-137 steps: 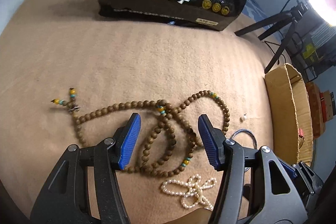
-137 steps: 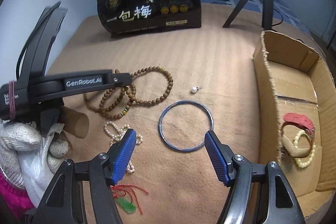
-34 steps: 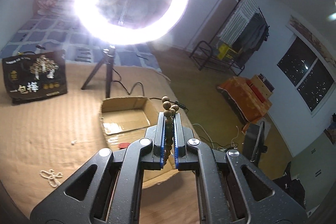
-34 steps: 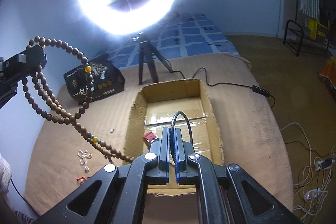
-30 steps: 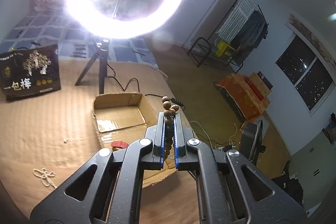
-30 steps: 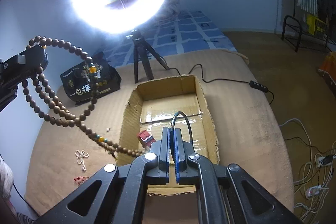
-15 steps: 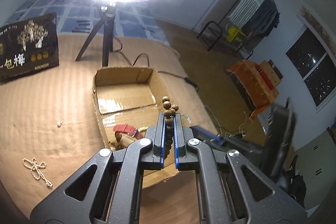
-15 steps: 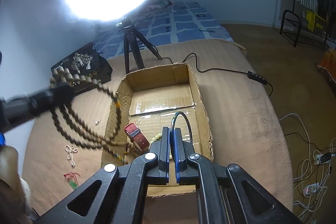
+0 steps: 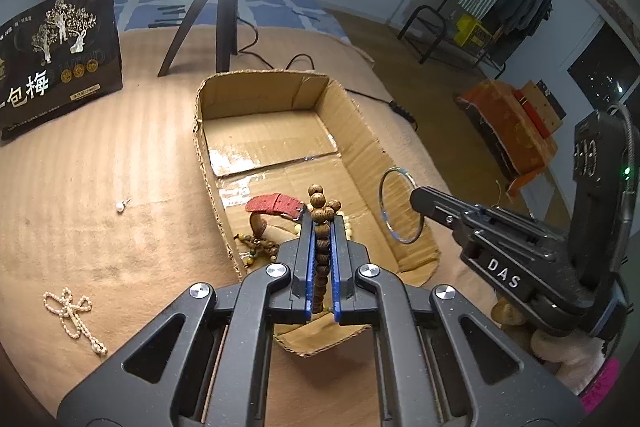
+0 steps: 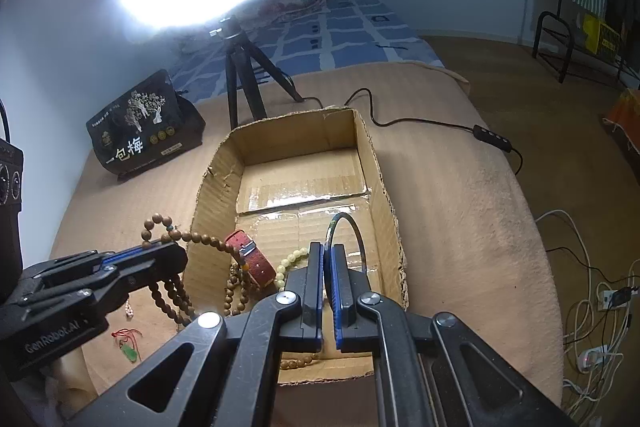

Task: Organize jewelry
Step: 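Lift and carry the bead strand with left gripper while right gripper carries the bangle to the box, then open left gripper to drop the bead strand in the box while right gripper drops the bangle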

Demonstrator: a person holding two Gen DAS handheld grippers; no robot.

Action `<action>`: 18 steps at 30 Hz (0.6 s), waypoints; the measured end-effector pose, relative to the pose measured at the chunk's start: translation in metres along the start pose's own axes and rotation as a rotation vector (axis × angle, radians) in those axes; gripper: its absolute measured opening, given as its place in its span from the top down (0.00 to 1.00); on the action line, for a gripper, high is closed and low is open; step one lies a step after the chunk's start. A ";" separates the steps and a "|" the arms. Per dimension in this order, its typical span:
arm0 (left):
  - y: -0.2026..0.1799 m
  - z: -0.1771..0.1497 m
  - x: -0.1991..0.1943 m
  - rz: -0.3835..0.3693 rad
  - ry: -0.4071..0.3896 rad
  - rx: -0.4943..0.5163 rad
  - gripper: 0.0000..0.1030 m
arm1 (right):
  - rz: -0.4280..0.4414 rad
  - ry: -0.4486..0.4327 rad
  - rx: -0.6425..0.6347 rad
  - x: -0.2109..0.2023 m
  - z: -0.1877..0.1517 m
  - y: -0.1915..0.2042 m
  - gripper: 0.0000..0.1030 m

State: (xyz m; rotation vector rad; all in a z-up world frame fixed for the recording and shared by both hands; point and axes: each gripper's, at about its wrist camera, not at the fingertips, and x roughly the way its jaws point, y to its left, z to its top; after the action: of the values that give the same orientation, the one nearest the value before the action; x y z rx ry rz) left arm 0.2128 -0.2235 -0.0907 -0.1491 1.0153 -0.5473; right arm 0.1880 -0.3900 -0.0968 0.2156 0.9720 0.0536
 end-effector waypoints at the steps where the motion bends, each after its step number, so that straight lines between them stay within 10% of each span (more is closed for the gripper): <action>1: 0.000 0.000 0.001 0.006 0.002 0.004 0.96 | -0.002 0.003 -0.001 0.001 0.000 0.000 0.99; 15: 0.006 -0.002 0.010 0.031 0.023 0.021 0.96 | -0.010 0.020 0.004 0.007 -0.002 -0.003 0.98; 18: 0.006 -0.003 0.012 0.050 0.039 0.023 0.91 | -0.012 0.018 0.006 0.005 -0.002 -0.004 0.76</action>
State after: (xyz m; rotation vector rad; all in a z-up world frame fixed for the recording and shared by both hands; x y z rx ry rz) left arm 0.2175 -0.2236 -0.1040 -0.0928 1.0480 -0.5183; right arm 0.1891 -0.3924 -0.1031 0.2155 0.9910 0.0418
